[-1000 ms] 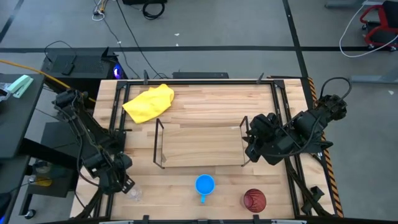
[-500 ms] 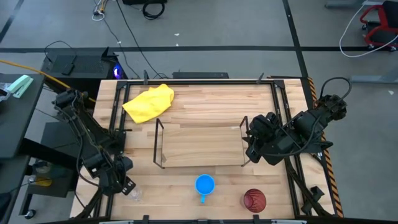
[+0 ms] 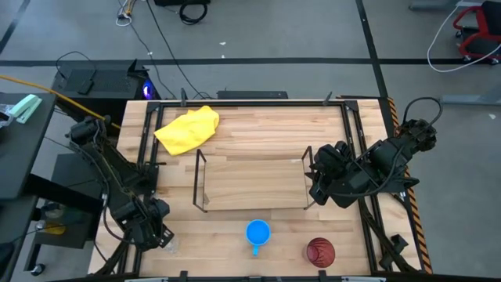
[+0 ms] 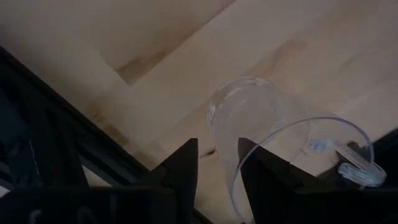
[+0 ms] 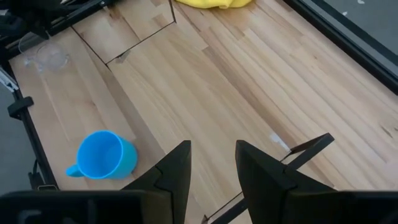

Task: Stack small to large cups/mugs on shelf
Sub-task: Put the transparent mug on the shelf

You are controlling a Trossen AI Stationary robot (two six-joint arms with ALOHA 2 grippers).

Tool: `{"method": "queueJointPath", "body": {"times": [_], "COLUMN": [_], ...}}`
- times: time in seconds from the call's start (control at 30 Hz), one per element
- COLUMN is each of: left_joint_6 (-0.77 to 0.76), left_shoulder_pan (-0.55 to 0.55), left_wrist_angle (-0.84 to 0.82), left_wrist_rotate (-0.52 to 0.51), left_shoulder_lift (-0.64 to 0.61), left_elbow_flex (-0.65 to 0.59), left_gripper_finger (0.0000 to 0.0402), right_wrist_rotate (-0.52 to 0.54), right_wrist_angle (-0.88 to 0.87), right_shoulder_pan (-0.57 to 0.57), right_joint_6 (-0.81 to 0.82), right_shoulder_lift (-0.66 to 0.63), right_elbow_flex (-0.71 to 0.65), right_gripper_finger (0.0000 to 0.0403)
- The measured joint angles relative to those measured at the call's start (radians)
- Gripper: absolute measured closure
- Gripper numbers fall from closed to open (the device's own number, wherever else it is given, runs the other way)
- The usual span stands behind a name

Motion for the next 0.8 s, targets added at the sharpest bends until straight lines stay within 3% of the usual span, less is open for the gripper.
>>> {"method": "queueJointPath", "body": {"times": [0.4, 0.5, 0.63, 0.8], "left_joint_6": [-0.025, -0.009, 0.064, 0.192], "left_shoulder_pan": [0.007, 0.007, 0.023, 0.07], "left_wrist_angle": [-0.007, -0.011, -0.046, -0.228], "left_wrist_rotate": [0.004, 0.016, 0.017, 0.017], "left_shoulder_lift": [0.002, -0.005, -0.016, -0.024], "left_elbow_flex": [0.0, 0.018, 0.091, 0.298], "left_gripper_finger": [0.0389, 0.0389, 0.0392, 0.0391], "right_wrist_rotate": [0.011, 0.011, 0.016, 0.019], "right_wrist_angle": [0.023, 0.023, 0.023, 0.022], "right_shoulder_pan": [0.0, 0.0, 0.0, -0.001], "right_joint_6": [0.0, 0.0, -0.007, -0.026], "right_shoulder_lift": [0.0, 0.0, 0.0, 0.0], "right_elbow_flex": [0.0, 0.0, 0.0, 0.0], "right_gripper_finger": [0.027, 0.027, 0.027, 0.027]}}
